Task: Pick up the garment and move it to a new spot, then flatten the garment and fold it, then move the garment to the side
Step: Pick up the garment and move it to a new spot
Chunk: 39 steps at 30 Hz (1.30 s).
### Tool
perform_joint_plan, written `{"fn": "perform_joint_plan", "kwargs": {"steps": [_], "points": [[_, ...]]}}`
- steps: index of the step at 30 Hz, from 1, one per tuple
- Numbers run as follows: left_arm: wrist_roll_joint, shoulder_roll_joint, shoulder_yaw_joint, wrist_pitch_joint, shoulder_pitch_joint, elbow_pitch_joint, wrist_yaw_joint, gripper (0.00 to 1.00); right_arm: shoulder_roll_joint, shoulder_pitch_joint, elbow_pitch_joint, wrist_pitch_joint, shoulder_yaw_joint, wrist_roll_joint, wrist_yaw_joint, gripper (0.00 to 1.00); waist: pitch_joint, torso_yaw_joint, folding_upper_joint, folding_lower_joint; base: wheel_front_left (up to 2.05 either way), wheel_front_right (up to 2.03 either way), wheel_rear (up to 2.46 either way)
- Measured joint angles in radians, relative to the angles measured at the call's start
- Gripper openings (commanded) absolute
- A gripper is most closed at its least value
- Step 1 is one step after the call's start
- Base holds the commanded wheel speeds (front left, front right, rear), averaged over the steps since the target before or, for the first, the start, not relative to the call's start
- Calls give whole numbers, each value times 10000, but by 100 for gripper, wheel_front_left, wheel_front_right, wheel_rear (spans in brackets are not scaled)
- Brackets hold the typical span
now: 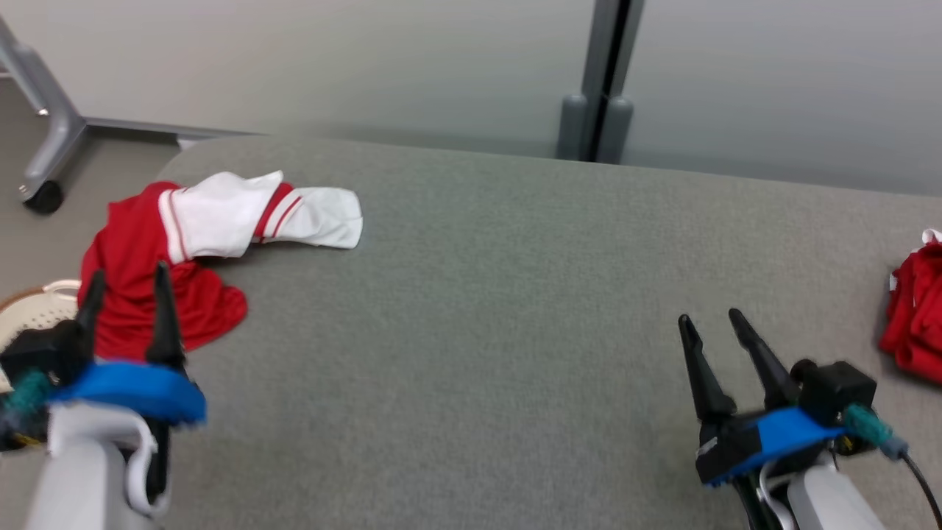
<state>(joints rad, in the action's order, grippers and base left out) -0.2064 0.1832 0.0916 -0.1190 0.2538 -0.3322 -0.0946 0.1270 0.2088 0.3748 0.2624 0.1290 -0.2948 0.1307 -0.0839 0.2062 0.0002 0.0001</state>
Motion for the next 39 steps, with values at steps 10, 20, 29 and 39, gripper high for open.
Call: {"fn": "perform_joint_plan", "kwargs": {"steps": [10,20,29,39], "points": [[-980,1313,972,1429,2322,-1522,-44,100,196,915,-330,-2,59,-4,0,100,-1775,-1168,1,2,0,0,0],[-1638,2366,1258,2355,4474,-3806,-169,100,270,1653,-662,-2,31,-10,0,100,-3234,-2191,3,1,0,0,0],[-1680,3068,1210,2665,5444,-5737,-134,100,161,1915,-803,-2,-12,-2,0,100,-3889,-2908,1,0,0,0,0],[-1526,3287,913,2337,5697,-7012,-35,0,65,1871,-702,0,-71,15,0,100,-3501,-2975,-1,-1,0,0,0]]}}
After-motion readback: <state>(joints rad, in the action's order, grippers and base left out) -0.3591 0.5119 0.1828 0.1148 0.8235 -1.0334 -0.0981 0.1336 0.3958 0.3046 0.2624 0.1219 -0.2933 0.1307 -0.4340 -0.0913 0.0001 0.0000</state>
